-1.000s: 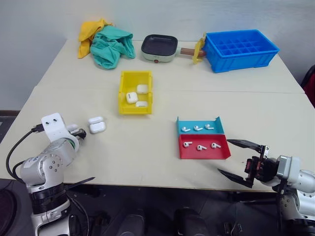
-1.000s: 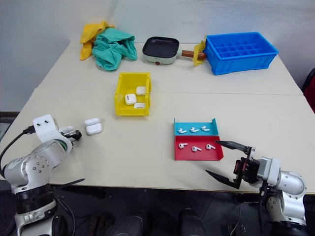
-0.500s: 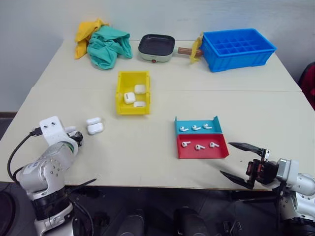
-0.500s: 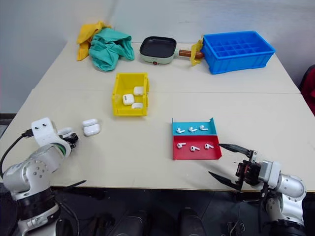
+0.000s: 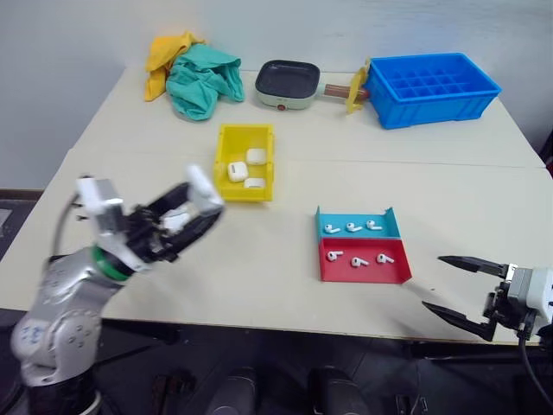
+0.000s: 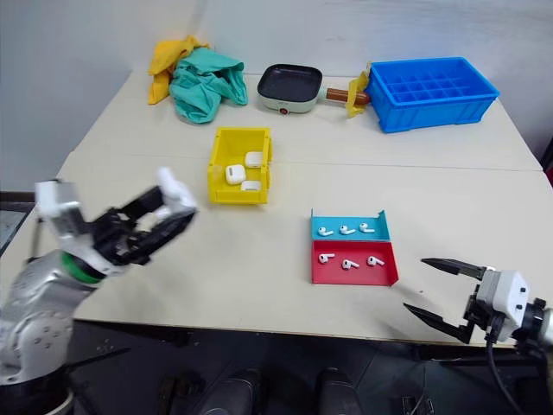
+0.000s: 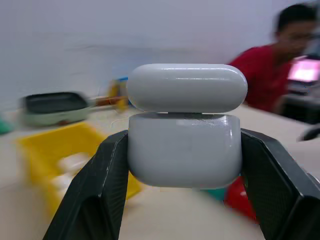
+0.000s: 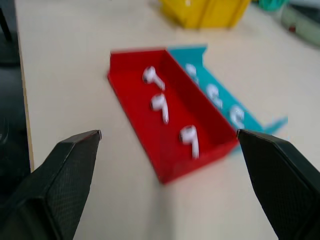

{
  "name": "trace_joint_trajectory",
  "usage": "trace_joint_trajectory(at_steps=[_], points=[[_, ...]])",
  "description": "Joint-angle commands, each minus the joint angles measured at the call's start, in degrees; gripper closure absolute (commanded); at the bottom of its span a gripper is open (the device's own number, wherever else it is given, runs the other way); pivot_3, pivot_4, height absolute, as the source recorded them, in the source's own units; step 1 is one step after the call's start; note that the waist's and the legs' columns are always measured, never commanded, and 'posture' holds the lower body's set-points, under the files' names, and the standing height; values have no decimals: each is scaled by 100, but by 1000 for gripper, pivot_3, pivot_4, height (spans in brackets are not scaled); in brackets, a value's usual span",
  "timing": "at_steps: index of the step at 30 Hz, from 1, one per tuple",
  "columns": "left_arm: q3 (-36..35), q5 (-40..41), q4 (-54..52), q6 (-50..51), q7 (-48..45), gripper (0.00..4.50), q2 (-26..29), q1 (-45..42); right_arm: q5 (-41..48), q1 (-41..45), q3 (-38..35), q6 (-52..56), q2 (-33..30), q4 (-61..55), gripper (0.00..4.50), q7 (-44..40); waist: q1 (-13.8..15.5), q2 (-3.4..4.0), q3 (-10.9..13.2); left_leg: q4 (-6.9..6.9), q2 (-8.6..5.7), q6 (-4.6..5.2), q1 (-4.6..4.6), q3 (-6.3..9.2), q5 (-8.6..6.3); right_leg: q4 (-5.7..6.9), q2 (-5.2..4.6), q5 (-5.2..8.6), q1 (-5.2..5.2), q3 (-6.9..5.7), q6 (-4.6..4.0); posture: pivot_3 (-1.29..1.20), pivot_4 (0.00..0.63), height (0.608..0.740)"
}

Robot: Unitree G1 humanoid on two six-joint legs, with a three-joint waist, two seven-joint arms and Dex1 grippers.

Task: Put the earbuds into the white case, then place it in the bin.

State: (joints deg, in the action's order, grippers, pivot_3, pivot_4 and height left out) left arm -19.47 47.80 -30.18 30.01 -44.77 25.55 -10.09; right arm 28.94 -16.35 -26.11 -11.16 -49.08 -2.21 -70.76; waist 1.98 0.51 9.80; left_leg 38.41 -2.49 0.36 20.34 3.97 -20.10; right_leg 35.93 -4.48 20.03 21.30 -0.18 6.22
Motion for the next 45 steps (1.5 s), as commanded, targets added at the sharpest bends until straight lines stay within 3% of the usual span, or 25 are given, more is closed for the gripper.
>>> trace_joint_trajectory(at_steps=[1, 5, 8, 11, 16, 19, 27, 30, 34, 45], points=[[735, 340, 261, -710, -848, 1710, -740, -328, -196, -619, -626, 381, -113, -352, 0, 278, -26, 0, 0, -5, 0, 1, -1, -1, 0, 0, 2, -1, 1, -1, 2, 0, 150, 740], [1633, -195, 980, -1428, -1581, 1710, -1373, -443, -668, -1291, -1038, 1223, -187, -859, 0, 901, -79, -1, 0, -18, 3, 0, -3, -11, 1, 2, 12, -1, 7, -1, 2, 0, 150, 740], [1961, -400, 1425, -1822, -1926, 1710, -1622, -442, -440, -1372, -1149, 1889, -236, -1523, 0, 1090, -106, -7, 4, -16, 8, 1, -7, -29, 4, 4, 23, -1, 9, 18, 2, 0, 150, 740], [2113, -503, 1619, -2114, -2113, 1710, -1745, -426, -74, -1099, -1182, 2668, -453, -2085, 0, 1191, -130, -8, 4, -12, 9, 3, -12, -39, 7, 6, 26, -1, 8, 34, 2, 0, 150, 740], [2266, -559, 1752, -2290, -2225, 1710, -1814, -304, 773, 109, -738, 4336, -1622, -2843, 0, 1202, -101, -7, 4, -9, 9, 7, -10, -38, 8, 7, 23, -2, 11, 37, 4, 0, 150, 740], [2243, -577, 1761, -2346, -2225, 1710, -1750, -230, 1105, 984, -154, 5100, -2214, -3028, 647, 1388, -38, -11, 6, -11, 16, 3, -3, -20, 7, 6, 25, -3, 18, 22, 3, 0, 150, 740], [2258, -684, 1785, -2509, -2148, 1710, -1678, -102, 481, 2409, 1759, 5502, -2802, -2943, 3418, 1404, 21, -13, 8, -6, 0, 12, 24, 1, 3, -7, 4, -3, 28, -4, 5, 0, 150, 740], [2267, -739, 1797, -2583, -2096, 1710, -1678, -76, -155, 3035, 2669, 5444, -2538, -2655, 3418, 1565, -23, -13, 8, -6, 0, 11, 24, 1, 3, -7, 4, -3, 30, -6, 5, 0, 150, 740], [2282, -787, 1783, -2654, -2060, 1710, -1666, -39, -747, 3511, 3342, 5351, -2322, -2359, 3418, 1515, -56, -14, 8, -6, 0, 10, 25, 2, 3, -5, 5, -3, 32, -6, 5, 0, 150, 740], [2358, -826, 1728, -2735, -2013, 1710, -1634, 77, -1700, 4427, 4191, 5364, -1641, -1764, 3418, 1374, -67, -14, 8, -3, 1, 8, 25, 2, 5, 1, 5, -3, 37, -7, 5, 0, 150, 740]])
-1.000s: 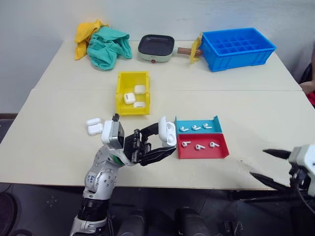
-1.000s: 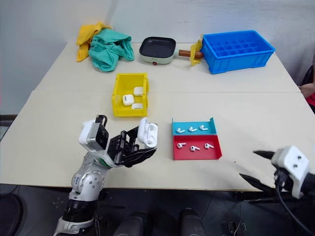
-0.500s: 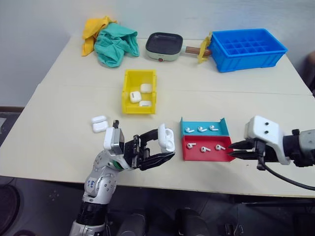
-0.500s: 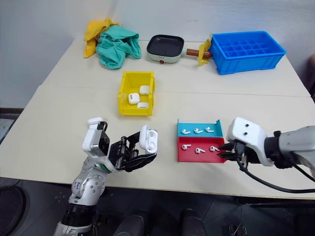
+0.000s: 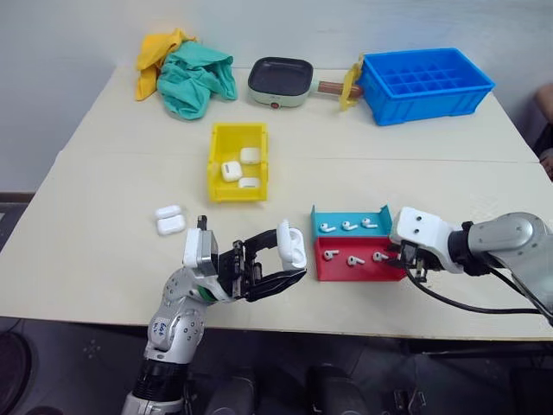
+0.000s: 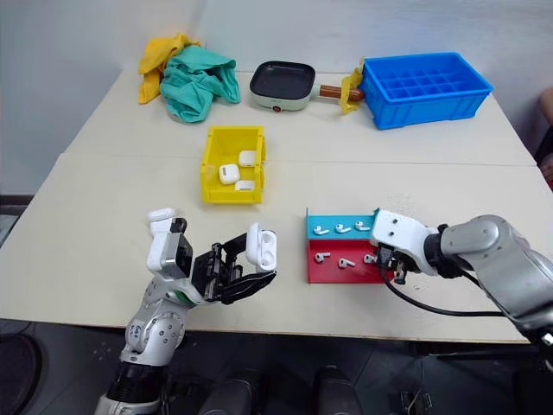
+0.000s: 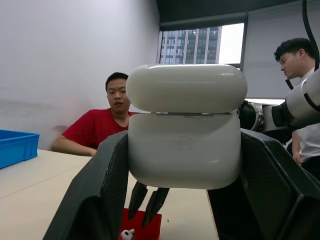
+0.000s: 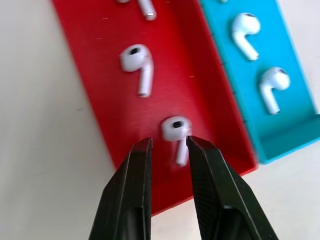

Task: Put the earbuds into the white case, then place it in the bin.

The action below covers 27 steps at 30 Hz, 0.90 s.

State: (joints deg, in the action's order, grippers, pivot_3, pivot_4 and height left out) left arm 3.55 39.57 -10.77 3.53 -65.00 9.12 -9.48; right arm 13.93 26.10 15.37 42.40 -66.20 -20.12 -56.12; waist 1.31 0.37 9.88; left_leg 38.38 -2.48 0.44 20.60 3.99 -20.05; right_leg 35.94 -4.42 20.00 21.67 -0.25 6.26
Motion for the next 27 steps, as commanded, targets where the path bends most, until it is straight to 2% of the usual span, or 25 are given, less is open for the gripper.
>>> trace_joint_trajectory(at_steps=[1, 27], points=[[56, -3, -207, -89, 12, 1710, 9, 11, -248, 235, 84, 35, 119, 58, 3418, -115, 1, 0, 0, -1, 1, -1, 0, 1, 0, 0, 0, 0, 1, -1, 0, 0, 150, 740], [7, -17, -171, -184, 58, 1710, 85, 66, -903, 493, 499, 344, 587, 221, 3418, -478, 5, 0, 0, 1, -2, -1, 3, 3, 0, 1, -2, 0, 2, -4, 0, 0, 150, 740]])
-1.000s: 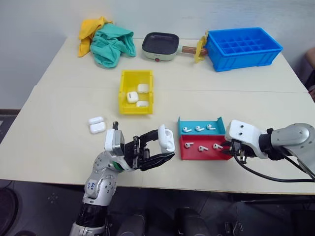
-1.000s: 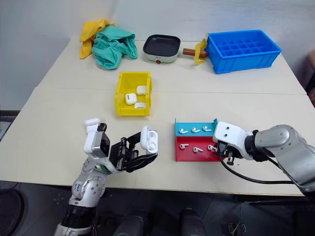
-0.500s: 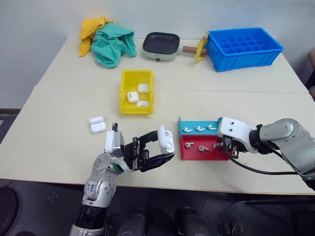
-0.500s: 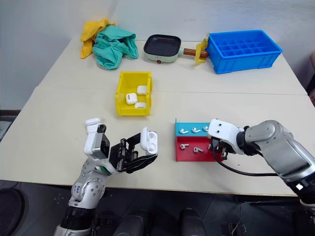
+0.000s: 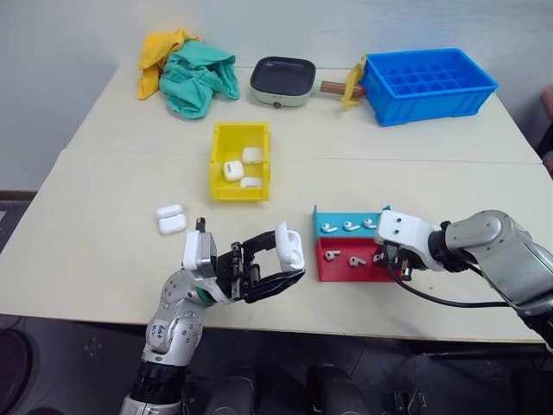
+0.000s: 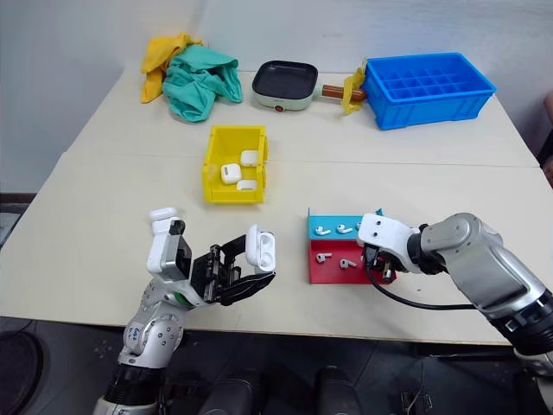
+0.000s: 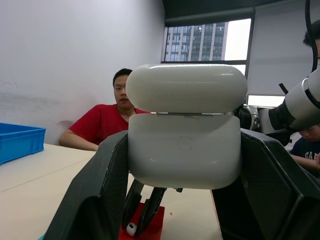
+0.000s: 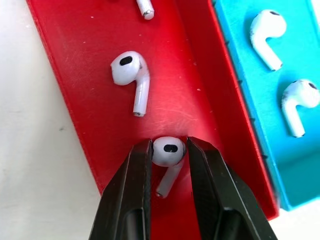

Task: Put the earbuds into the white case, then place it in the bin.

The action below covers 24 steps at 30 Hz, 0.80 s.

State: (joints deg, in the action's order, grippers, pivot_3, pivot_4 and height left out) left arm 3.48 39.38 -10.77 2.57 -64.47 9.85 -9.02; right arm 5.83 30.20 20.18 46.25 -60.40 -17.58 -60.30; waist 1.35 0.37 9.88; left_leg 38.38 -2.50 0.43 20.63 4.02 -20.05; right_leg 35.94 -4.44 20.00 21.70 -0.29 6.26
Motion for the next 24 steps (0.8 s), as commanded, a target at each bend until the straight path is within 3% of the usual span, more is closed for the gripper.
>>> trace_joint_trajectory(at_steps=[1, 17, 20, 24], points=[[15, 0, -170, -94, 7, 1710, 12, 21, -118, 88, 28, -49, 7, -30, 3418, -88, 0, 0, 0, 0, 0, 0, 0, 0, 0, 0, 0, 0, 0, 0, 0, 0, 150, 740], [23, -47, -193, -173, 4, 1710, 11, 75, -330, 45, 41, 34, -36, -37, 3418, -354, 0, 0, 0, 0, 0, 0, 0, 0, 0, 0, 0, 0, 0, 0, 0, 0, 150, 740], [29, -51, -180, -207, -8, 1710, 8, 72, -345, 37, 36, 16, -35, -20, 3995, -376, -1, 0, 0, 0, 0, 0, 0, 0, 0, 0, 0, 0, 0, 0, 0, 0, 150, 740], [44, -46, -163, -241, -49, 1710, 11, 59, -336, 55, -3, 3, 11, -15, 4037, -362, -1, 0, 0, 2, 0, 0, 0, 0, 0, 0, 0, 0, -1, 0, 0, 0, 150, 740]])
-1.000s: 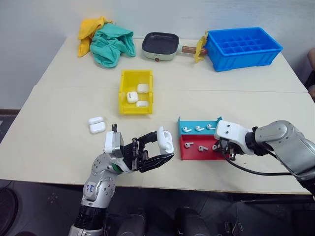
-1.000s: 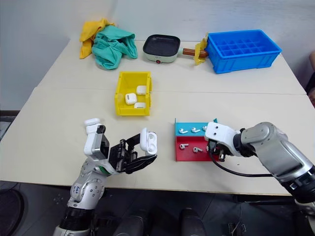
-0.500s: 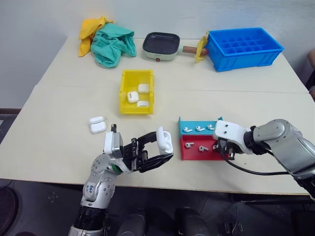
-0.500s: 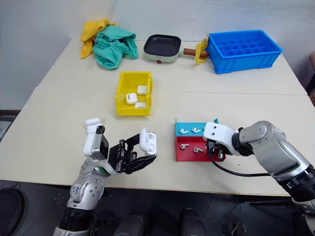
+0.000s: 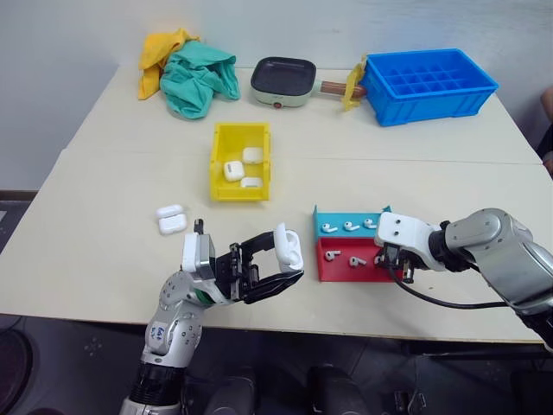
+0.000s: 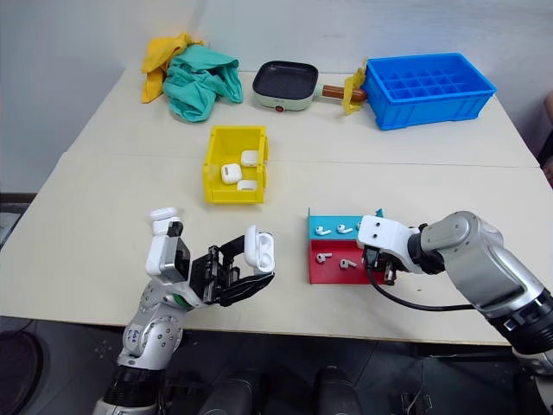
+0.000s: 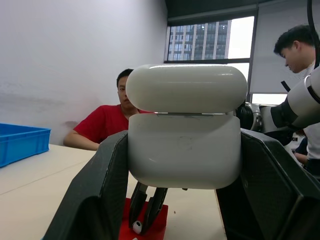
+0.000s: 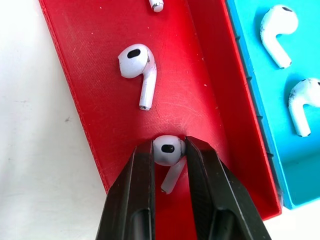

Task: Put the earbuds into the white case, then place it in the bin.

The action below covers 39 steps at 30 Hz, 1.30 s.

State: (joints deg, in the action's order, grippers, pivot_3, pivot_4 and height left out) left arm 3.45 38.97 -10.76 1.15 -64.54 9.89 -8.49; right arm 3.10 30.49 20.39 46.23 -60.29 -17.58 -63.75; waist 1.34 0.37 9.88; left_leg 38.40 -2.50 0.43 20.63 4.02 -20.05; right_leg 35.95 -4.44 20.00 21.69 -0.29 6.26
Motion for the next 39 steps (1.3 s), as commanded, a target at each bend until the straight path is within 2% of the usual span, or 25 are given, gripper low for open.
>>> trace_joint_trajectory(at_steps=[1, 5, 11, 12, 14, 17, 20, 24, 32, 39], points=[[49, -2, -156, -121, -68, 1710, 8, -1, -32, 23, -67, 17, 5, -23, 4037, -14, 0, 0, 0, 0, 0, 0, 0, 0, 0, 0, 0, 0, 0, 0, 0, 0, 150, 740], [37, 183, -154, -3, -146, 1710, 7, -45, 330, -153, -639, -147, -126, -137, 4037, -133, 10, 0, 0, -1, 0, 0, 0, 0, 0, 0, 0, 0, 0, 0, 0, 0, 150, 740], [20, 610, -155, 406, -391, 1710, -2, -309, 1768, -964, -2730, -1252, 119, -291, 4037, -700, 15, -2, 1, 3, 0, 1, 7, 9, 0, -1, 0, 0, -2, -10, 1, 0, 150, 740], [44, 668, -153, 461, -425, 1710, -46, -447, 2218, -1116, -3123, -1294, 237, -508, 4037, -865, 11, -2, 1, 5, 0, 1, 6, 10, 0, -1, 0, 0, -3, -11, 1, 0, 150, 740], [61, 785, -141, 581, -390, 1710, -149, -704, 3314, -1161, -3752, -896, 721, -969, 4037, -606, 12, -5, 3, 5, 1, 0, 6, 11, 0, -1, 1, 0, -6, -14, 1, 0, 150, 740], [62, 885, -42, 733, -421, 1710, -241, -967, 4701, -1191, -4329, -1017, 1960, -1651, 4037, 495, -15, -11, 7, 14, 8, -4, 6, 14, 0, 6, 7, 0, -7, -18, 1, 0, 150, 740], [59, 913, 69, 854, -493, 1710, -265, -1094, 4930, -1326, -4277, -1434, 2864, -2125, 4037, 1291, -10, -12, 7, 25, 7, -6, 6, 16, -1, 12, 7, 0, -8, -20, 1, 0, 150, 740], [-7, 1068, 78, 1115, -439, 1710, -264, -1234, 4882, -1354, -3754, -1871, 3454, -2474, 4037, 1642, -9, -12, 7, 27, -1, -4, 7, 17, -1, 15, 2, -1, -7, -16, 1, 0, 150, 740], [-107, 1188, 91, 1395, -372, 1710, -287, -1499, 4252, -1334, -2834, -2762, 3759, -2359, 4037, 1479, -16, -11, 7, 28, -3, -4, 7, 22, -2, 17, 2, 0, -5, -19, 1, 0, 150, 740], [-131, 1169, 20, 1483, -364, 1710, -277, -1518, 3902, -1321, -2437, -3215, 3779, -2042, 4037, 1389, -19, -11, 7, 29, -2, -4, 7, 22, -2, 22, 3, 0, -4, -19, 1, 0, 150, 740]])
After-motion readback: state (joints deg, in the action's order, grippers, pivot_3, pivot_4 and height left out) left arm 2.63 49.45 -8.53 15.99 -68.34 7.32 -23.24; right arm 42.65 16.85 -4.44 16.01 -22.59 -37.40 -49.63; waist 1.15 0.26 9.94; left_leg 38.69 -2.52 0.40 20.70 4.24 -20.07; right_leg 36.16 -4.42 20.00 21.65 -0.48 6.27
